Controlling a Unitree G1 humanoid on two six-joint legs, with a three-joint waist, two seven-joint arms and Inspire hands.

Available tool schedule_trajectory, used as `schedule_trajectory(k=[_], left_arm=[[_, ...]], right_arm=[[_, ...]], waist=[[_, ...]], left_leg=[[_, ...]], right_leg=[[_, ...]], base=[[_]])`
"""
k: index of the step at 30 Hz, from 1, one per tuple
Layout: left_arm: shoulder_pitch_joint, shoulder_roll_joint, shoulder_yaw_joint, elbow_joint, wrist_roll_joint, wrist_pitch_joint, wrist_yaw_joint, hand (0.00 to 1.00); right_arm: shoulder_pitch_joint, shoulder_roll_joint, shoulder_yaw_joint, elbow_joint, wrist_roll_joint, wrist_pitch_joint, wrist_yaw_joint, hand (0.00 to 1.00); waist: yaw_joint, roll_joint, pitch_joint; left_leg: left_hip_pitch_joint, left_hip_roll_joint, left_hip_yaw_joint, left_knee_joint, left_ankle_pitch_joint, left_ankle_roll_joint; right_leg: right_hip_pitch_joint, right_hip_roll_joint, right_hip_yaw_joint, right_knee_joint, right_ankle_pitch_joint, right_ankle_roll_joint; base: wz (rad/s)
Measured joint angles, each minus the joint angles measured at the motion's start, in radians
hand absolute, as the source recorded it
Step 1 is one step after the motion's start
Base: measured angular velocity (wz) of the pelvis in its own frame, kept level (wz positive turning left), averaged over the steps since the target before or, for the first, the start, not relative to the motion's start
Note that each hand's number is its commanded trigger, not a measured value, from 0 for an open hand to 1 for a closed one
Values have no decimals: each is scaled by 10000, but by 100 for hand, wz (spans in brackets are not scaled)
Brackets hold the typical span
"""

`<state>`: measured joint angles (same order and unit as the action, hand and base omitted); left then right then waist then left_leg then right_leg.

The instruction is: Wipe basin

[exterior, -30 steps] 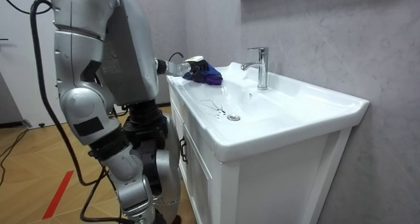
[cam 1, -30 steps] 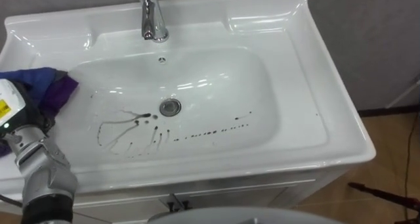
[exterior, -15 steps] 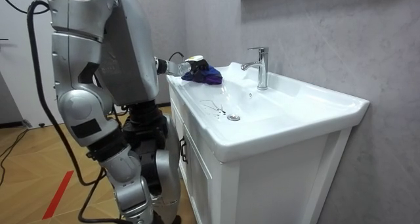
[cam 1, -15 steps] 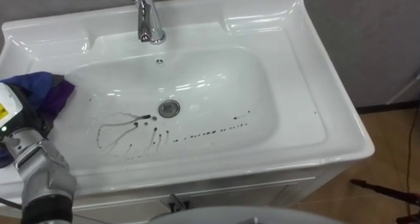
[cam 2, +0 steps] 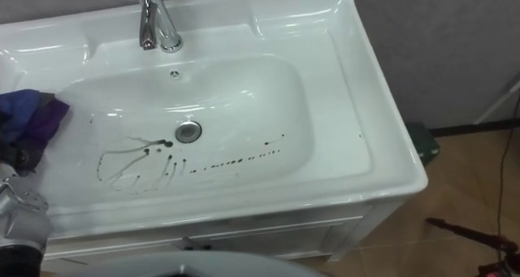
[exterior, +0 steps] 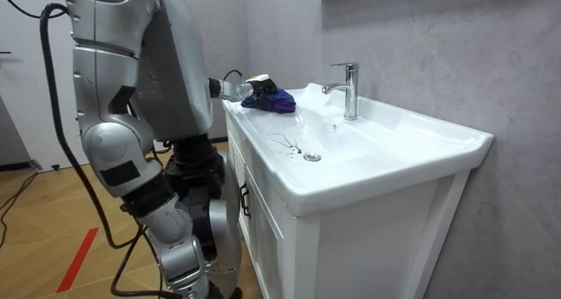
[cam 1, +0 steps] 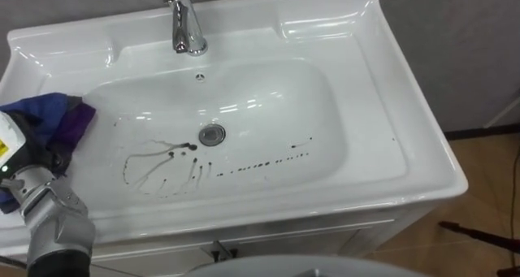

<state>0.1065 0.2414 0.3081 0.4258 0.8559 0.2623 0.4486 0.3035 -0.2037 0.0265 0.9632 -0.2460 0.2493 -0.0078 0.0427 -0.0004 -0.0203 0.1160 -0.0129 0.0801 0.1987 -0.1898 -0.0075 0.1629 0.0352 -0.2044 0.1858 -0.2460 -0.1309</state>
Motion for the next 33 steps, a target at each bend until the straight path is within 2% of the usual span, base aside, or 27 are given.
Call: schedule_trajectory(k=[2,4,7,11,15,16,18,24,28,29,33], left_arm=[[81,7,-79,-96,-43,9,0,100],[363,-72,-220,-732,-371,81,-229,100],[494,-171,-427,-1133,-437,90,-466,100],[787,-224,-798,-2095,-382,88,-1243,100],[938,-283,-1902,-2991,-386,-43,-2144,100],[939,-300,-2235,-3145,-391,-150,-2291,100],[936,-314,-2580,-3293,-401,-394,-2461,100],[902,-335,-2957,-3483,-397,-984,-2721,100],[853,-331,-3266,-3480,499,-1046,-2911,100],[853,-325,-3390,-3480,835,-1093,-3025,100],[853,-311,-3665,-3474,1616,-1218,-3301,100]], right_arm=[[-80,-5,120,86,21,-77,55,0],[-89,11,189,69,28,-103,111,0],[-106,11,183,73,47,-134,105,0],[-96,29,187,77,96,-444,166,0],[-174,33,190,194,91,-782,340,0],[-208,43,190,314,87,-880,346,0],[-397,42,190,503,51,-968,348,0],[-632,40,189,852,40,-1273,351,0],[-660,36,267,881,42,-1305,458,0],[-682,38,283,937,40,-1348,488,0],[-890,15,281,1226,36,-1650,541,0]], waist=[[-116,23,15],[-309,31,24],[-363,63,53],[-397,108,126],[-418,119,198],[-441,112,222],[-549,160,217],[-910,195,245],[-1039,211,281],[-1048,160,324],[-1141,187,329]], left_leg=[[-21,-6,-11,1,0,0],[-83,-18,-95,24,-1,-2],[-166,-30,-142,67,-1,-1],[-234,-8,-145,88,1,1],[-472,-9,-117,243,0,3],[-534,-11,-112,242,0,3],[-568,-14,-99,261,0,3],[-658,-11,-9,252,-1,3],[-661,16,7,225,-2,1],[-647,19,7,221,-2,1],[-627,22,19,219,-3,2]], right_leg=[[2,-13,-69,-3,-8,15],[-5,-39,-217,-6,-26,47],[-36,-71,-334,9,-35,66],[-69,-97,-411,0,-54,101],[-217,-110,-444,3,-41,118],[-268,-110,-444,4,-40,120],[-337,-113,-442,12,-39,121],[-434,-111,-388,35,-34,111],[-435,-115,-431,199,-34,110],[-433,-114,-416,207,-34,111],[-436,-114,-342,198,-35,112]], base=[[11],[21],[16],[7],[3],[0],[0],[-4],[5],[0],[-4]])
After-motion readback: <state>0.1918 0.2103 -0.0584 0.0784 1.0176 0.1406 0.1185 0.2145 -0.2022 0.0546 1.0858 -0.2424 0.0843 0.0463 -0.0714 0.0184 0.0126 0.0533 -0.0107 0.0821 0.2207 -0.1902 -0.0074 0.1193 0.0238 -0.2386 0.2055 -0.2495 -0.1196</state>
